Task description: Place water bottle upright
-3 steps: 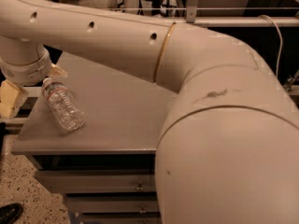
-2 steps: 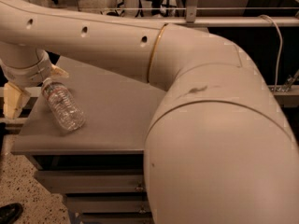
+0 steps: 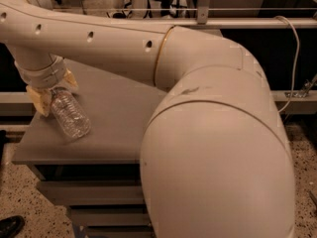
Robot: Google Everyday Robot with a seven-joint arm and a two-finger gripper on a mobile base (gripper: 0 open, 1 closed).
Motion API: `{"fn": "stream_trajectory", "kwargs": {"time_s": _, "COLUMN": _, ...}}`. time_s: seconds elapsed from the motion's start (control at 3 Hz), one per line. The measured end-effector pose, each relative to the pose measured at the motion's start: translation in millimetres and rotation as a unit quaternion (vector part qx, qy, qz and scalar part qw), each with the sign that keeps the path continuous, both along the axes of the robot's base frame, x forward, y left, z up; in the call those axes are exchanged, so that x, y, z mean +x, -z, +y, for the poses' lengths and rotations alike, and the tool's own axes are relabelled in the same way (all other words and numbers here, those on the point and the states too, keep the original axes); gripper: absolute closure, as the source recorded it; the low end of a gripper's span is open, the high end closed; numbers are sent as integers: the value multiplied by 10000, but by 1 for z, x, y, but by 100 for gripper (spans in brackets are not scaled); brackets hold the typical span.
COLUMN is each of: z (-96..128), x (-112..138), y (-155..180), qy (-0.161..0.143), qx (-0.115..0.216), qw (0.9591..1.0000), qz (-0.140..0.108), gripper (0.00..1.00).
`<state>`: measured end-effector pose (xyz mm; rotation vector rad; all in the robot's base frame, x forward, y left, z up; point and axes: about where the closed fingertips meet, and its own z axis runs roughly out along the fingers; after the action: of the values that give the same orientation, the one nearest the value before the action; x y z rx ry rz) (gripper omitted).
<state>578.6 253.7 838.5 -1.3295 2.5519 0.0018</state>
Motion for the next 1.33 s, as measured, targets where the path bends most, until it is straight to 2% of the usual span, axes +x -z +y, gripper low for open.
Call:
{"fn": "stream_trajectory", "kwargs": {"time_s": 0.33, "z": -10, "x": 13, "y": -9, "qy": 55, "qx": 54, "qw": 9999, "qz": -148, "gripper": 66}}
{"fn": "stream_trajectory", "kwargs": {"time_s": 0.67, "z": -11, "x": 19, "y": -27, "qy": -155, "qx": 408, "qw": 9985, "qz": -330, "gripper": 97}}
{"fn": "stream_trajectory", "kwargs": {"time_s": 1.0, "z": -26, "x": 23, "y": -56, "qy": -549, "qx": 1353, "qw": 9875, "qz": -600, "gripper": 100}}
{"fn": "stream_trajectory", "kwargs": {"time_s": 1.33, "z": -51, "x": 22, "y": -95, "qy": -881, "qx": 2307, "qw": 9641, "qz": -976, "gripper": 100}}
